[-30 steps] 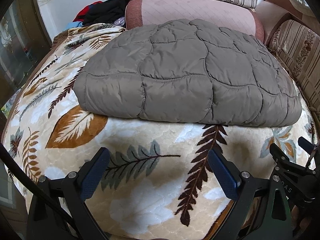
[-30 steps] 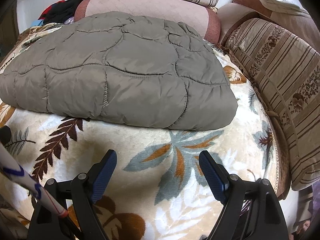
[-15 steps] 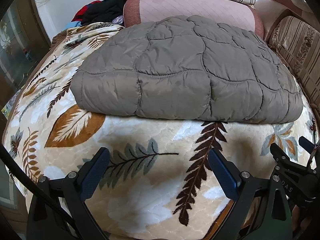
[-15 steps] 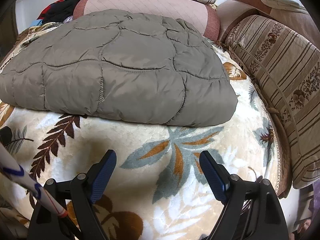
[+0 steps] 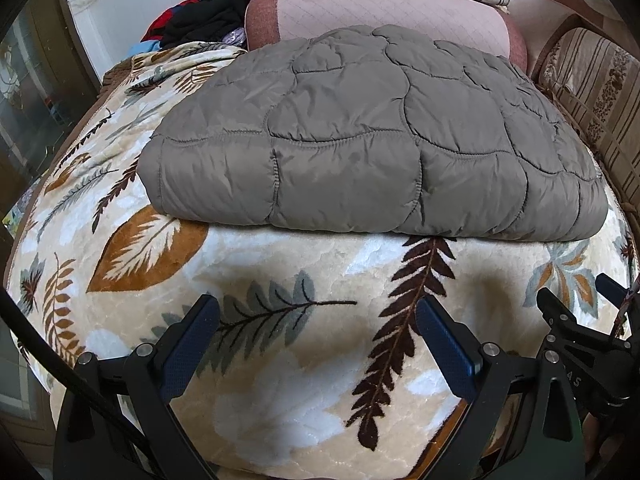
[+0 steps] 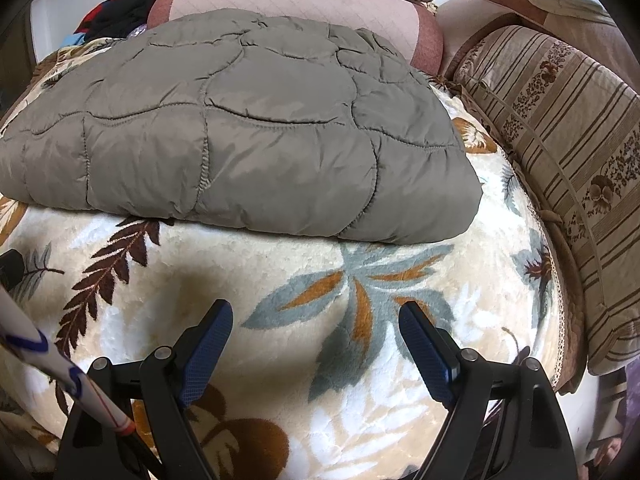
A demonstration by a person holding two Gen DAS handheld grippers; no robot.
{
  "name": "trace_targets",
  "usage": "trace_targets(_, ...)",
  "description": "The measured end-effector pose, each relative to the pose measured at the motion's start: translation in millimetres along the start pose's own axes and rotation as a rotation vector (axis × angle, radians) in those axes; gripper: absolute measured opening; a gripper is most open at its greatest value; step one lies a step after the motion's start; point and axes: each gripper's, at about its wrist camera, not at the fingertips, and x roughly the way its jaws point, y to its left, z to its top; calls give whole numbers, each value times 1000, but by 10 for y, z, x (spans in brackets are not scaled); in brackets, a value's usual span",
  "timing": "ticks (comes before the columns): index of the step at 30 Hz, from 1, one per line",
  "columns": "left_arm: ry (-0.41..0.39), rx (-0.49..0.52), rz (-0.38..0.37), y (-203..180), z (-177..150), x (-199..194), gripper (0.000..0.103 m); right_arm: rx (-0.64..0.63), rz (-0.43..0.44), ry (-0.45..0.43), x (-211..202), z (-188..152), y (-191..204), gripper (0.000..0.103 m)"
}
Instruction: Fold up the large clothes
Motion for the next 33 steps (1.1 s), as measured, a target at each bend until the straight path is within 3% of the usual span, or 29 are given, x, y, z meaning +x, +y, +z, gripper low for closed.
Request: trace_targets(33,21,-8,-28,17,-22,36,98,3,50,-32,-118,8,99,88)
